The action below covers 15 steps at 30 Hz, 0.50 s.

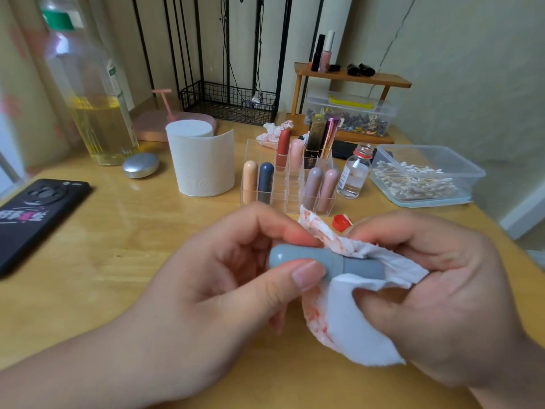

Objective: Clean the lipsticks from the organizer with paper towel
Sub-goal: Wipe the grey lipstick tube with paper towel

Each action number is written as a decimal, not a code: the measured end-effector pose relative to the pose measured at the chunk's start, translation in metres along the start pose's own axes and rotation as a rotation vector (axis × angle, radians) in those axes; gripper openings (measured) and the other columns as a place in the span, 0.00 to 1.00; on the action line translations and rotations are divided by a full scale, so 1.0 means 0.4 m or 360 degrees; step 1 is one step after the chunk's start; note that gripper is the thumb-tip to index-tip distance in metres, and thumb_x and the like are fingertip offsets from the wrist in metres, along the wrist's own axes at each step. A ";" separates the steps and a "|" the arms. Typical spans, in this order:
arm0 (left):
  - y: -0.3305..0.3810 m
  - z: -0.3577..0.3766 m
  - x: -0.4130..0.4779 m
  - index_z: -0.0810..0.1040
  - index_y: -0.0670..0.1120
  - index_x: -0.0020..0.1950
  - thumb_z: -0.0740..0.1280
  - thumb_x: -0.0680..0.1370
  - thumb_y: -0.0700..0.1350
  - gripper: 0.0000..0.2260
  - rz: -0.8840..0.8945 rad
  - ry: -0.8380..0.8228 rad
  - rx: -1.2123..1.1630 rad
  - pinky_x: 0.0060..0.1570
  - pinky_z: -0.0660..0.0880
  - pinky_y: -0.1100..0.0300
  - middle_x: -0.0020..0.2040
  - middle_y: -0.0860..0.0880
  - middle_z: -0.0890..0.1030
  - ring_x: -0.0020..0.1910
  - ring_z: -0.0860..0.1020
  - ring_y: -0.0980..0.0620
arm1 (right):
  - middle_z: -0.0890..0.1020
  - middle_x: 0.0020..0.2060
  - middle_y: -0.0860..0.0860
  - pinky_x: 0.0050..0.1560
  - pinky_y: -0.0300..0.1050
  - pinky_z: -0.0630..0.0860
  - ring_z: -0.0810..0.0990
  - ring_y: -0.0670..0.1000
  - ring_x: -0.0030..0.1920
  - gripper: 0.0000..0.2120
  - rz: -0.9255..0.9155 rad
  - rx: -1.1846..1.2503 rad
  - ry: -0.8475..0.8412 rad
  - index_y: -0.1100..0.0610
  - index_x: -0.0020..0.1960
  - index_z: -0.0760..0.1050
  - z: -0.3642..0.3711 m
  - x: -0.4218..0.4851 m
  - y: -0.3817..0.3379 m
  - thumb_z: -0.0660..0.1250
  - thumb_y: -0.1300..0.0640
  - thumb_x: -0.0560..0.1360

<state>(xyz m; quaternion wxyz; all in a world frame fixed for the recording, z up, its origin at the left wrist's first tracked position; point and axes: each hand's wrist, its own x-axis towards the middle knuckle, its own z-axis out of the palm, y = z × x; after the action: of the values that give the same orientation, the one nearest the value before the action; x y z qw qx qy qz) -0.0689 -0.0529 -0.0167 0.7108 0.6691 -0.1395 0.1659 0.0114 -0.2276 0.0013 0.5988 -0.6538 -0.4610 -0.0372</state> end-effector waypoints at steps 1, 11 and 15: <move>0.000 0.003 -0.001 0.80 0.45 0.48 0.71 0.74 0.46 0.06 -0.0006 0.0027 0.0019 0.27 0.75 0.57 0.32 0.50 0.79 0.26 0.74 0.50 | 0.84 0.36 0.47 0.37 0.33 0.77 0.82 0.45 0.34 0.11 0.0003 0.0002 0.0001 0.49 0.42 0.79 -0.006 -0.003 0.004 0.78 0.52 0.63; 0.009 -0.002 -0.004 0.77 0.50 0.36 0.57 0.79 0.66 0.23 -0.0435 -0.0041 0.0404 0.25 0.68 0.66 0.20 0.49 0.71 0.19 0.71 0.47 | 0.83 0.35 0.55 0.31 0.53 0.77 0.82 0.59 0.33 0.10 0.0023 -0.0053 -0.0097 0.54 0.43 0.81 -0.003 0.000 0.011 0.78 0.56 0.65; 0.004 0.000 -0.006 0.80 0.49 0.46 0.69 0.77 0.54 0.09 -0.0174 -0.0043 0.0120 0.33 0.75 0.58 0.33 0.47 0.81 0.30 0.77 0.49 | 0.84 0.35 0.50 0.34 0.42 0.80 0.84 0.48 0.34 0.10 0.0051 0.0018 -0.0020 0.52 0.43 0.81 -0.002 0.003 0.010 0.76 0.59 0.63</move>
<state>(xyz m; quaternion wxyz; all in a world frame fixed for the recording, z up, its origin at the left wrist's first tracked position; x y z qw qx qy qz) -0.0719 -0.0528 -0.0165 0.6912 0.7042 -0.1060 0.1228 0.0152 -0.2270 -0.0007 0.6001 -0.6580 -0.4544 -0.0209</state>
